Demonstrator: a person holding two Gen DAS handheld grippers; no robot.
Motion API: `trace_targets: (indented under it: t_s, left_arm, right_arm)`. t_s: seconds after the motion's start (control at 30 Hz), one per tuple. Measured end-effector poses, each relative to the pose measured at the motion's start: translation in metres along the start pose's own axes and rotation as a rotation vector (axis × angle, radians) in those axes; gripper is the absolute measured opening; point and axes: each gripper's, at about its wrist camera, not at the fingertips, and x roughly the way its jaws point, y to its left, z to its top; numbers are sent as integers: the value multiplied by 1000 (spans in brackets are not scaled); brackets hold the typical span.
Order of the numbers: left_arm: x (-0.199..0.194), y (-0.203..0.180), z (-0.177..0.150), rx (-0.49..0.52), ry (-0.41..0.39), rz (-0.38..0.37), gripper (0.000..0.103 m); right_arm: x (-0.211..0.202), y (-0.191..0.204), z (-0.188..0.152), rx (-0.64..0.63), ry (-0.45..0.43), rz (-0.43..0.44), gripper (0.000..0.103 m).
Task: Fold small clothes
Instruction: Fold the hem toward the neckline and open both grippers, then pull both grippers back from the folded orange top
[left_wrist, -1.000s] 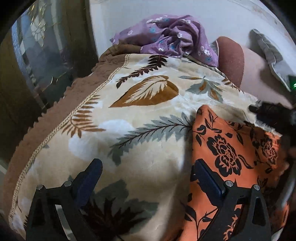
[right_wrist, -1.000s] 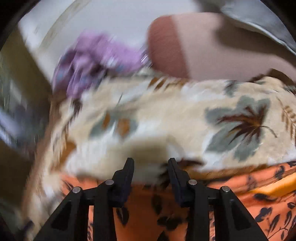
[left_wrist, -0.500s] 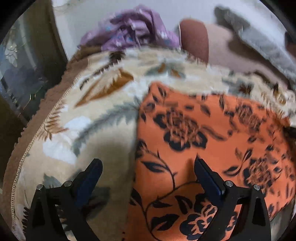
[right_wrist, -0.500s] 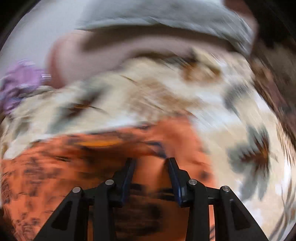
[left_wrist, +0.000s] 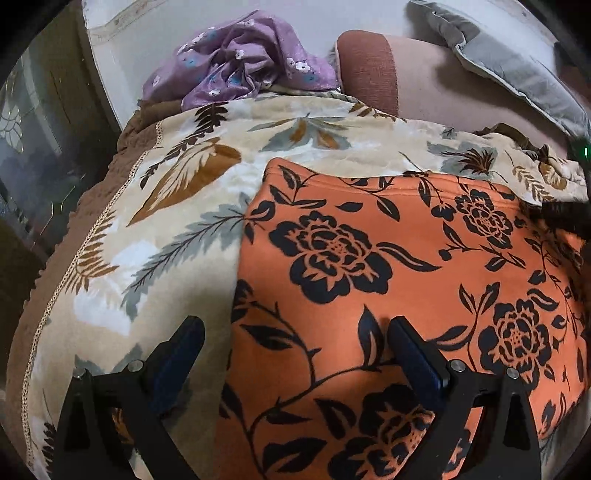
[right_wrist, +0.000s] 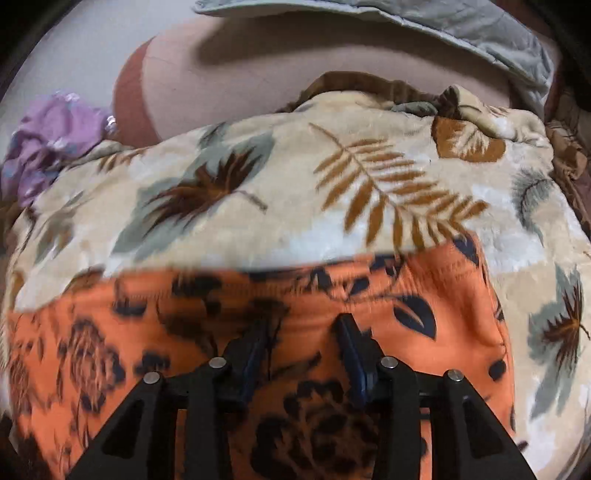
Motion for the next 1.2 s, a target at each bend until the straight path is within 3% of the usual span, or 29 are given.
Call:
trace_targets:
  t_s: [0.27,0.33,0.43,0.67,0.83,1.0,1.1,1.2]
  left_arm:
    - [0,-4,-1,3,1,-9,99]
    - [-1,-4,-2,-1,-7,8,99]
    - [-3,-4,-1,-3,-21,14,99]
    - [-6,-4,2,-8,-52,27,99]
    - [-9,-3,3,-15,-66,19,99]
    - [-12,-1,3,-32,-65,7,99]
    - [-15,-2,2,-23,-76,13,99]
    - [-19,-3,-1,-16,-82,12,99]
  right_arm:
    - [-45,-43,-3,49,-108,-4,46]
    - [-46,-58,-7,45,-85,-39,46]
    - [-20,-74,-10,64,35,-45,46]
    - [-51,-70,-17,64,-27,4,47]
    - [-86,-62,-45,-15,-37,28,47]
    - [-106,-63,-93,-37,16,74,47]
    - [-104,-63,-120,-55,67,61,47]
    - [-115,-65,-135,-67,47,57,47]
